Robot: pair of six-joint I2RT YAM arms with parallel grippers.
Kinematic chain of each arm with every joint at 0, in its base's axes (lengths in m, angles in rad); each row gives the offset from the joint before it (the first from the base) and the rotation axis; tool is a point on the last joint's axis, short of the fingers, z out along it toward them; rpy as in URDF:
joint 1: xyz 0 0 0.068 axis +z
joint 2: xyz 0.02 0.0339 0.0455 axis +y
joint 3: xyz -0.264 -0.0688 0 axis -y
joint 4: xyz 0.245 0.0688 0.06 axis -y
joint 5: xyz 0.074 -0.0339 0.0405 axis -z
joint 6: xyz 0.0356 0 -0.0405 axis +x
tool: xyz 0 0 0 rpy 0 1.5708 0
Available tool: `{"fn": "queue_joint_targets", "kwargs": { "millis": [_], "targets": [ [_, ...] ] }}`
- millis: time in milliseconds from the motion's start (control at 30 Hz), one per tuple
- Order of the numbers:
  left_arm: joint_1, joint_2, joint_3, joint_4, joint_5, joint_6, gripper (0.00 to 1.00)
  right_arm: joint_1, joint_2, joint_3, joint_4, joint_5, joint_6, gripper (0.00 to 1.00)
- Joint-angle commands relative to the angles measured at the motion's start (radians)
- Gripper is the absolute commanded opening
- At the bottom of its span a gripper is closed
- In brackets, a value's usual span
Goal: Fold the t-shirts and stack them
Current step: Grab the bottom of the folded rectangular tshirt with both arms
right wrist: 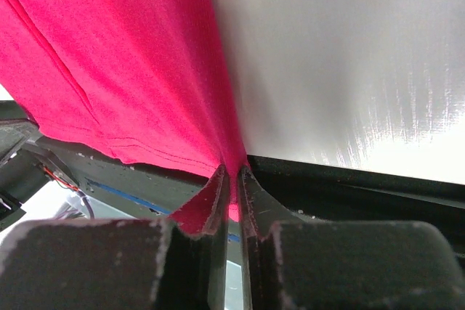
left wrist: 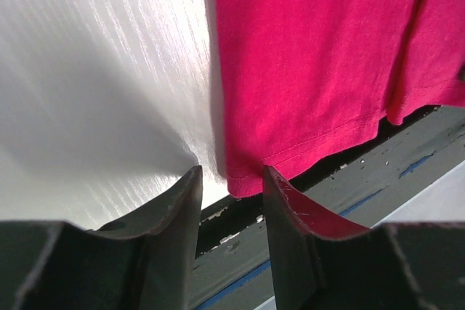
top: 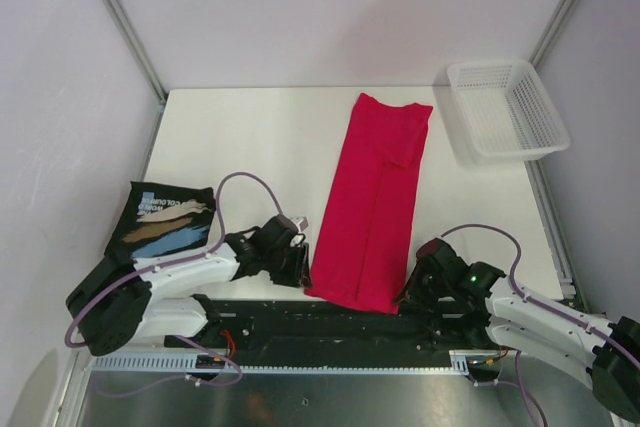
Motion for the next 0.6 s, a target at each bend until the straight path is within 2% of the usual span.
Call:
{"fn": "queue_joint_targets", "kwargs": {
  "millis": [0, 133, 467, 567],
  "targets": [
    [0.006, 0.023, -0.021, 0.047, 0.019, 0.026, 0.43, -0.006, -0.012, 0.012, 0.003, -0.011, -0.008, 0.1],
    [0.006, 0.041, -0.025, 0.061, 0.035, 0.024, 0.37, -0.018, -0.017, 0.027, -0.013, -0.013, -0.017, 0.09],
    [0.006, 0.007, 0.01, 0.067, 0.072, 0.018, 0.04, -0.044, -0.036, 0.096, -0.046, -0.029, -0.034, 0.0],
    [0.007, -0.009, 0.054, 0.058, 0.078, 0.018, 0.0, -0.053, -0.041, 0.131, -0.06, -0.034, -0.041, 0.0]
  ]
}}
